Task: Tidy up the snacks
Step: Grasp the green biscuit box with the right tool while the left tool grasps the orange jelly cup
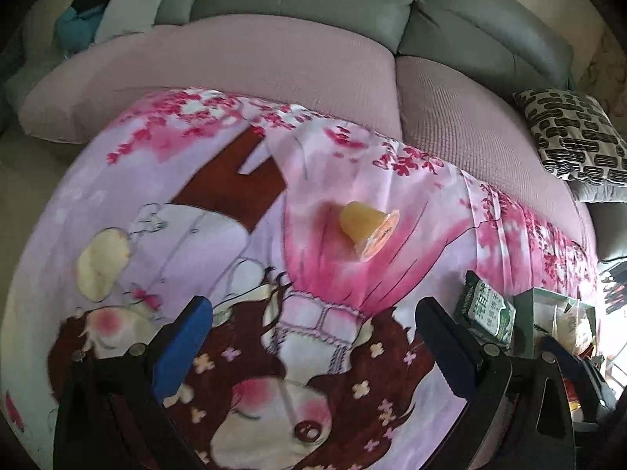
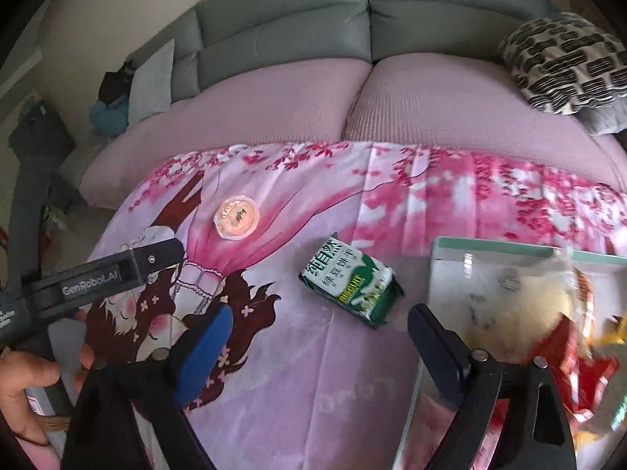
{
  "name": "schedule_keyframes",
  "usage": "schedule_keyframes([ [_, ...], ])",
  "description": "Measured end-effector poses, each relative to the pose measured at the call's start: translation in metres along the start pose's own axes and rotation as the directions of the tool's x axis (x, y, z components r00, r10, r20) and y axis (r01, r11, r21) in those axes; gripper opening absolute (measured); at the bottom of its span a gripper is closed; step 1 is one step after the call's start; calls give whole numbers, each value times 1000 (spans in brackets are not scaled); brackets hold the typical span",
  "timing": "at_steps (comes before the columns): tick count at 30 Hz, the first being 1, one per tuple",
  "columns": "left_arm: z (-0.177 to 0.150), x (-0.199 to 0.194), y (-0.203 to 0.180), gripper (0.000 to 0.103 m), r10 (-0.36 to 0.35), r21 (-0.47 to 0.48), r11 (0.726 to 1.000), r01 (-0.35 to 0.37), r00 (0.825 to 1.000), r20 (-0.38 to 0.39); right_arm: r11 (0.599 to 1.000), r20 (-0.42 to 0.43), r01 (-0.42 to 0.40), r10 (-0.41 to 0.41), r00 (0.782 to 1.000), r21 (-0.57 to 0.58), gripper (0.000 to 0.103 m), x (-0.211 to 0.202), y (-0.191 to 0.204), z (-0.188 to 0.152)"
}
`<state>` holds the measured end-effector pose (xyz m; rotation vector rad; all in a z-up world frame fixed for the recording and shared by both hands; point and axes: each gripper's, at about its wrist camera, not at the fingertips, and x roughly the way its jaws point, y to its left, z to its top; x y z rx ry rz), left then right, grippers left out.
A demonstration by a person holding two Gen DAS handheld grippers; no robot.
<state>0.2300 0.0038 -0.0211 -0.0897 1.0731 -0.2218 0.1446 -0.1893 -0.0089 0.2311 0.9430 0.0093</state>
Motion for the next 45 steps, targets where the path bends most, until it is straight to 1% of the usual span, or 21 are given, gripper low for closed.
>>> schedule_keyframes([
  [2,6,8,-9,103,-19,69,997,19,1000,-1,999,-17,21,-21,1000,-27,87,12,1,4],
  [4,10,16,-16,103,-34,113,993,35,999,-18,999,-40,23,-25,999,-46,85,22,0,8],
  [8,24,34,-23,103,4,180,984,1,1000,-26,994,-87,61,-69,994,-95,84,41,-3,16],
  [10,29,40,-24,102,8,196,981,-2,1000,-30,990,-115,71,-85,990,-124,82,51,-5,18],
  [15,39,54,-30,101,-12,233,972,19,999,-32,979,-122,93,-116,986,-181,78,62,-3,24],
  [17,43,57,-33,85,-20,243,970,25,999,-25,977,-134,94,-120,984,-189,76,67,-3,26],
  [18,45,59,-34,84,-26,245,969,31,999,-24,978,-136,88,-115,984,-190,74,69,-4,27],
  [21,49,67,-35,83,-39,248,968,45,999,-27,982,-138,63,-88,986,-178,66,71,-5,29],
  [22,51,68,-35,81,-51,248,967,55,998,-25,983,-139,60,-85,987,-176,66,72,-5,29],
  [23,51,68,-35,74,-58,248,967,62,998,-25,982,-137,61,-86,987,-176,65,72,-6,29],
  [24,52,69,-36,69,-59,248,967,63,998,-24,983,-138,60,-84,987,-175,64,73,-5,30],
  [25,53,70,-37,62,-56,248,967,61,998,-24,984,-140,54,-78,987,-168,61,74,-5,30],
  [26,53,71,-37,57,-54,250,967,59,998,-26,985,-140,51,-75,987,-164,60,74,-5,30],
  [27,54,71,-38,54,-56,253,966,61,998,-28,986,-138,49,-71,988,-161,58,74,-5,31],
  [28,54,71,-38,48,-67,254,964,72,997,-29,986,-135,48,-71,988,-161,55,74,-5,30],
  [30,53,70,-41,47,-63,260,963,67,998,-25,986,-135,50,-72,988,-159,52,74,-5,30],
  [32,50,69,-44,44,-47,272,961,51,999,-21,985,-137,57,-80,987,-162,48,74,-4,29],
  [34,47,65,-44,43,-42,264,964,44,999,-15,987,-132,60,-80,988,-148,44,72,-6,27],
  [37,42,57,-43,42,-42,237,971,41,999,-3,991,-125,63,-77,989,-114,43,67,-9,25],
  [45,21,20,-44,42,-80,138,988,74,996,36,995,-91,52,-60,994,-84,42,42,-5,18],
])
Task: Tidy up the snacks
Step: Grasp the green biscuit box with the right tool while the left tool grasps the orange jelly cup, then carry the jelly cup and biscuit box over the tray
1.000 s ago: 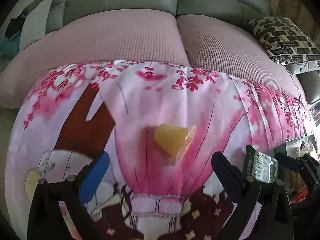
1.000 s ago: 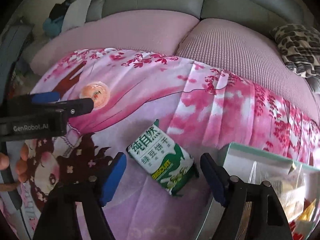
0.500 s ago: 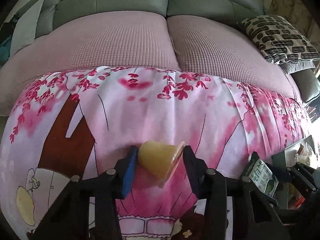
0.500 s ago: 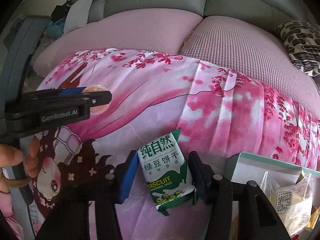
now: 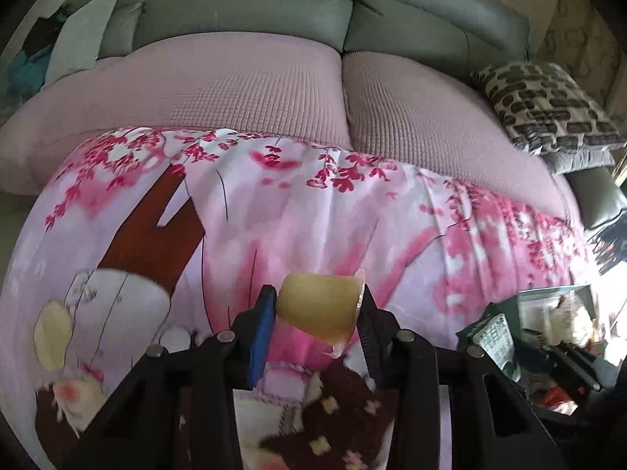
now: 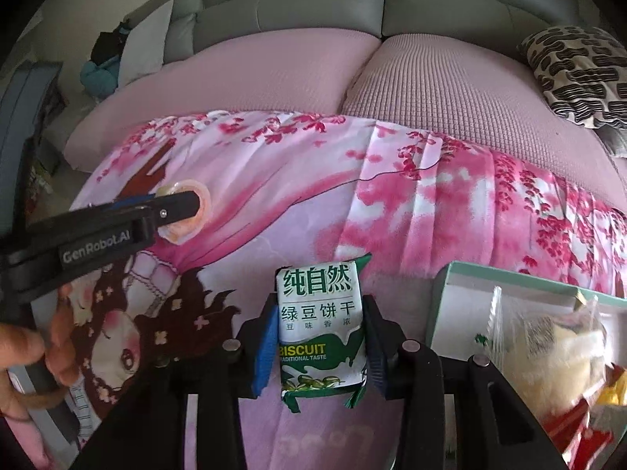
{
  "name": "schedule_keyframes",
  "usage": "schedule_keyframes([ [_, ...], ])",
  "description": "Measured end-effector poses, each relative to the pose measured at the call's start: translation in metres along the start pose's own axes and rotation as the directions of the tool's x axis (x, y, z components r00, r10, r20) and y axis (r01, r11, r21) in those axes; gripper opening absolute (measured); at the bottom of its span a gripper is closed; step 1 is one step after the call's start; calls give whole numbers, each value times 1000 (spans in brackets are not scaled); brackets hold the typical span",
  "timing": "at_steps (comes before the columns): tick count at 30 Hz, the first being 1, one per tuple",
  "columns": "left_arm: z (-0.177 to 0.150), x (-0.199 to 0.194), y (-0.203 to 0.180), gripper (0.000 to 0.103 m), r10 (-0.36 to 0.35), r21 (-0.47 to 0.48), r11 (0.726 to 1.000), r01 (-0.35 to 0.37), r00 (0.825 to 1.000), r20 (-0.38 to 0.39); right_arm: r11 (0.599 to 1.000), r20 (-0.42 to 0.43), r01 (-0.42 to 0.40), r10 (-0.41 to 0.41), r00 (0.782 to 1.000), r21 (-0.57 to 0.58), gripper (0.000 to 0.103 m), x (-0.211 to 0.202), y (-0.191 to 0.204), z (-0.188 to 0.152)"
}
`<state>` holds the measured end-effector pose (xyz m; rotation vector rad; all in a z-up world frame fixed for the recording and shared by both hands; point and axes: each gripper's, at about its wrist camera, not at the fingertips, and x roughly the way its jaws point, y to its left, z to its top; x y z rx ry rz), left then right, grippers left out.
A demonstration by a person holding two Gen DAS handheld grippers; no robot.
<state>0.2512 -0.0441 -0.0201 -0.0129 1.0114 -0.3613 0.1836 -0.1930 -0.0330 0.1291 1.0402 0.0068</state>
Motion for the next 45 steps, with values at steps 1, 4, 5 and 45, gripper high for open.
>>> schedule_keyframes([
  [1,-3,-7,-2,42,1,-10,1000,-1,1000,6,1000,9,-4,4,1000,4,42,-6,1,-2],
  [4,-11,-25,-7,42,5,-36,999,-4,1000,22,1000,28,-6,6,1000,15,42,-23,4,-7],
  [5,-14,-34,-9,42,4,-51,999,-2,1000,30,1000,36,-9,9,999,18,42,-28,6,-9],
  [45,-126,-95,-174,42,-198,170,966,193,980,15,864,136,143,-235,962,482,42,-163,-126,-133],
])
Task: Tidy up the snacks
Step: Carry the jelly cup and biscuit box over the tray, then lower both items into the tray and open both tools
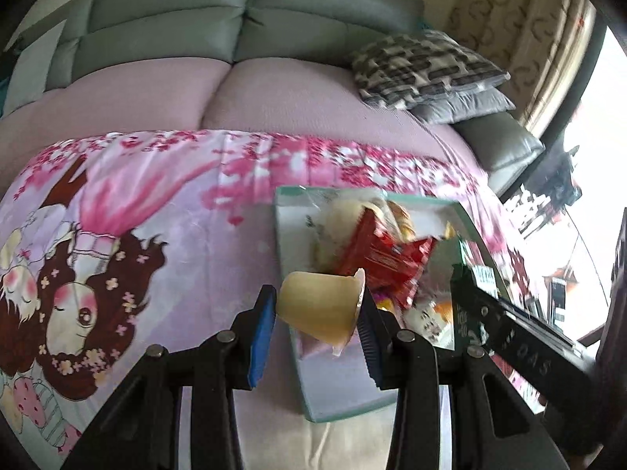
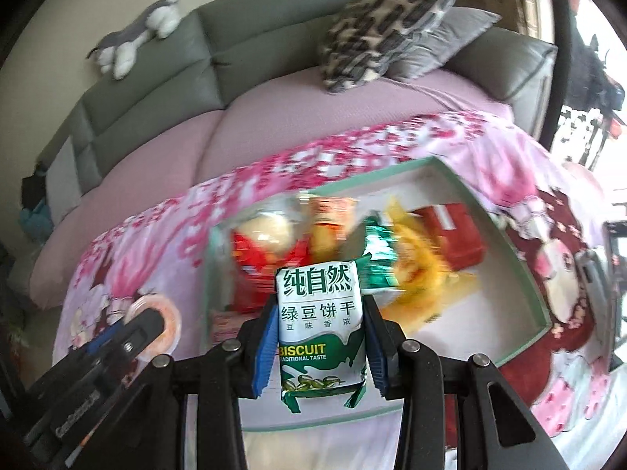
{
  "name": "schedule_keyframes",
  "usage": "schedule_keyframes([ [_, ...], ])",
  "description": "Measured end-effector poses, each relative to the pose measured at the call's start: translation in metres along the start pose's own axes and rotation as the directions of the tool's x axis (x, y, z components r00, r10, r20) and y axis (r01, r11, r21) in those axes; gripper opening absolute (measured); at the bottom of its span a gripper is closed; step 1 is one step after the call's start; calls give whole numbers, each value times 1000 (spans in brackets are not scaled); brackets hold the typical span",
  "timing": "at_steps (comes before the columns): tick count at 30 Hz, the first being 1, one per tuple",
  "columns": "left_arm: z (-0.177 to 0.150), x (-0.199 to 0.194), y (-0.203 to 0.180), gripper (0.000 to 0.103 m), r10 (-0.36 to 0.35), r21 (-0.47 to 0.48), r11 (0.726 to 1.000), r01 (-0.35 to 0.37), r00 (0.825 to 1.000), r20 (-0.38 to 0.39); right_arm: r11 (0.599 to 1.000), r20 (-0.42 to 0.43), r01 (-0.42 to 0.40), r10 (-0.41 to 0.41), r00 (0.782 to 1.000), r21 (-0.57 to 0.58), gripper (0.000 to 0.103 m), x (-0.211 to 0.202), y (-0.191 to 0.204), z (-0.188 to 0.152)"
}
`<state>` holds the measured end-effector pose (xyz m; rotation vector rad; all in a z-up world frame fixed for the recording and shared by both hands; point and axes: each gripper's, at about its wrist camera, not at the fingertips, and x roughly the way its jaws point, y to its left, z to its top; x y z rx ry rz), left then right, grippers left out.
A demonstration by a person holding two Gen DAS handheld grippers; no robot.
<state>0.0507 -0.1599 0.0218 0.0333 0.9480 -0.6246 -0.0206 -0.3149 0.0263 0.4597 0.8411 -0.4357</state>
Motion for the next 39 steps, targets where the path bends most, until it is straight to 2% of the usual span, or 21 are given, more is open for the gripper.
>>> schedule_keyframes([
  [8,-20,36,-30,42,-29,65,997,36,993,-118,999,-66,6,-3,998,51,43,15,-24,-5],
  [11,-25,43,-34,42,-33,70,997,43,990,-140,998,-95,11,-5,995,65,43,26,-27,-7],
  [19,-30,53,-48,42,-17,115,993,37,985,-172,998,-105,19,-13,994,55,43,30,-26,-8],
  [21,-32,51,-51,49,-12,126,991,34,985,-170,998,-110,23,-16,994,58,43,31,-27,-8],
  [23,-31,48,-52,68,-3,128,992,23,988,-155,998,-113,31,-25,993,58,43,31,-27,-8],
  [27,-31,46,-50,73,13,116,993,5,988,-154,998,-120,37,-30,992,57,44,32,-28,-7],
  [29,-30,44,-47,77,16,108,994,1,987,-157,997,-121,40,-32,992,61,51,31,-29,-7],
  [31,-30,39,-46,80,16,105,994,0,989,-148,997,-117,48,-41,992,59,63,29,-30,-7],
  [36,-30,31,-42,84,40,102,994,-27,991,-130,997,-117,56,-49,992,57,73,27,-30,-7],
  [38,-30,27,-37,90,47,84,996,-37,992,-117,997,-120,54,-48,992,49,75,27,-29,-8],
  [39,-30,26,-36,92,63,85,995,-54,992,-111,998,-118,50,-45,992,44,79,26,-28,-8],
])
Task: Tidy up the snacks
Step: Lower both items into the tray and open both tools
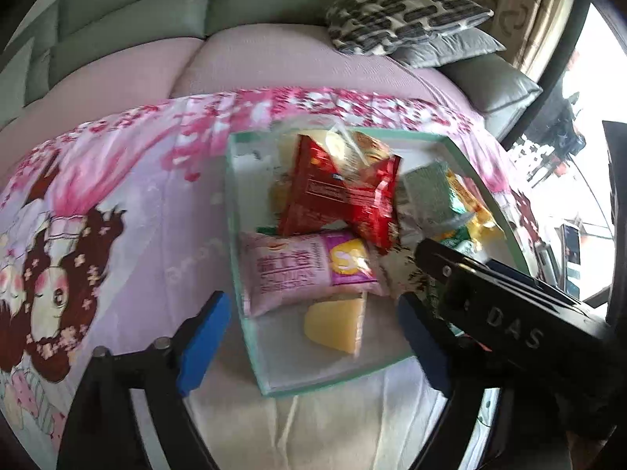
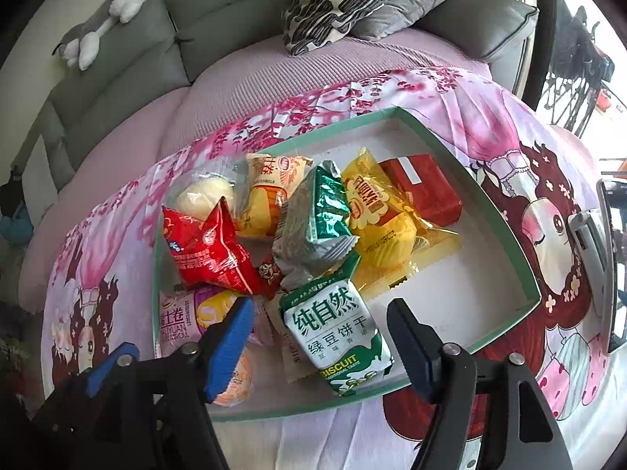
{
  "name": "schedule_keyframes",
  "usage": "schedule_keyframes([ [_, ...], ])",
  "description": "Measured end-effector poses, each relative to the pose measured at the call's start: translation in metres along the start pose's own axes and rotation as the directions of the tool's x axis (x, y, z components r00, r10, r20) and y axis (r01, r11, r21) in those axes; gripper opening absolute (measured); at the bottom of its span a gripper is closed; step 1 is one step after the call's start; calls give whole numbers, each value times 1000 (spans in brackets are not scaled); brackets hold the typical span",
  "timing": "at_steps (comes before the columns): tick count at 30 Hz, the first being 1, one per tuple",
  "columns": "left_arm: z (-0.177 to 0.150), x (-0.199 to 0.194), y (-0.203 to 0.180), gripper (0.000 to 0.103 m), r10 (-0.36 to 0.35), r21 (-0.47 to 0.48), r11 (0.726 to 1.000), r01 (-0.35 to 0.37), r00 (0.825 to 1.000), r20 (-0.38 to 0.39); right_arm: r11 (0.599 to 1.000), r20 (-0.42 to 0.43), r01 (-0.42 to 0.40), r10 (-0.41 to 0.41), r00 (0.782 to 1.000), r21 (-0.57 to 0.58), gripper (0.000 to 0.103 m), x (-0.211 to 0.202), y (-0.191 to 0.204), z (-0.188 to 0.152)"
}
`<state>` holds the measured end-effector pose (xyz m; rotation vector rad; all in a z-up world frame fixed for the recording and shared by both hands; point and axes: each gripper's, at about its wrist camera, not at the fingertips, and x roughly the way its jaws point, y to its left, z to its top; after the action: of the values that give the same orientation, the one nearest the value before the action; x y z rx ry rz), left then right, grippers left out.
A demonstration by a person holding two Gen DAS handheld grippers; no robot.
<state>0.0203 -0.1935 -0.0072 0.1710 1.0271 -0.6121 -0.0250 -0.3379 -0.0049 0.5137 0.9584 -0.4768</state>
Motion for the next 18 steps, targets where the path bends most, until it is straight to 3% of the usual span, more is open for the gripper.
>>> schedule_keyframes([
  [3,-2,-4,10,93,83,1,997,-83,996,14,1000,18,-6,6,1000,-6,90,-3,2,-2],
  [9,-4,-5,43,100,192,-86,978,-189,981,32,1000,36,-7,8,999,-16,103,-6,5,-5],
  [11,-5,-9,58,103,282,-143,951,-273,958,46,999,35,-11,12,999,-30,103,-6,8,-7],
  [15,-8,-18,81,103,267,-193,949,-249,961,69,998,25,-29,30,999,-51,103,-6,16,-13],
  [18,-14,-24,85,103,331,-184,931,-314,941,69,997,37,-22,25,999,-77,103,-10,23,-18],
])
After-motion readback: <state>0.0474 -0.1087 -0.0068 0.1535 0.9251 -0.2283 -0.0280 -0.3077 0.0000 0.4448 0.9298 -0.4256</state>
